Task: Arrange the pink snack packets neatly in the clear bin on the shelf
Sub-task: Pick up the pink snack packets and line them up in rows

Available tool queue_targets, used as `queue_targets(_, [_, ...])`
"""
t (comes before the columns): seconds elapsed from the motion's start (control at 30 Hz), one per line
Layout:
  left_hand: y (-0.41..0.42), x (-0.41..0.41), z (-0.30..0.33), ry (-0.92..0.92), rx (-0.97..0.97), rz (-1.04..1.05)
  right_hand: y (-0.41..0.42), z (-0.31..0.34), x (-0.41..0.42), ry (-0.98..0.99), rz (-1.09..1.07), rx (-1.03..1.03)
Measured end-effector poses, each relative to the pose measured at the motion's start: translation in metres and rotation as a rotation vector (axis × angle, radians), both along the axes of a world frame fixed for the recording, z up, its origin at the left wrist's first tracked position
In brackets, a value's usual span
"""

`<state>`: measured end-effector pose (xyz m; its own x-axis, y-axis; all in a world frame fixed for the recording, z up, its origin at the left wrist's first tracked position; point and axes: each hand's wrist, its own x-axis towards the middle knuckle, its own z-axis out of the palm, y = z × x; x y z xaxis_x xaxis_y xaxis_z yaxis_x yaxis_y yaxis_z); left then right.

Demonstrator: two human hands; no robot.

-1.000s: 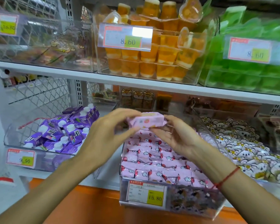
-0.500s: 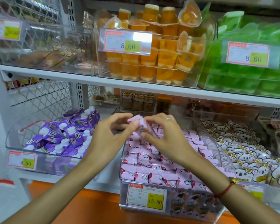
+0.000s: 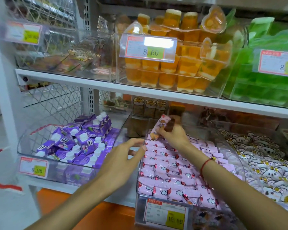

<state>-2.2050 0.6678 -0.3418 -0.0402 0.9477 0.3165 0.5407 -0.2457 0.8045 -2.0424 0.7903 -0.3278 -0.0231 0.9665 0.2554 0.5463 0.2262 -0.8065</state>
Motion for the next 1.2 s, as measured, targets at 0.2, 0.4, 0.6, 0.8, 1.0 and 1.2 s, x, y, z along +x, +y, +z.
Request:
queue_targets(0.2, [0.003,0.000,-0.001,0.008,-0.008,0.005,0.005,-0.012,-0.006,-0.478,0.141,0.242])
queue_targets(0.4, [0.003,0.000,-0.001,0.004,-0.009,0.001,0.010,-0.011,0.003,-0.629,0.250,0.087])
queue_targets(0.6, [0.002,0.000,-0.001,-0.002,0.004,-0.021,-0.002,0.012,0.013,-0.543,0.326,-0.018])
queue_targets(0.8, [0.026,0.000,0.018,0.354,0.257,0.052,-0.031,-0.001,0.049,-0.590,0.149,0.191])
queue_targets(1.0, [0.095,0.030,0.048,0.716,0.141,-0.151,-0.033,-0.021,0.056,-0.774,0.306,0.045])
queue_targets(1.2, [0.124,0.047,0.045,1.052,-0.060,-0.261,-0.032,-0.023,0.057,-0.764,0.315,0.013])
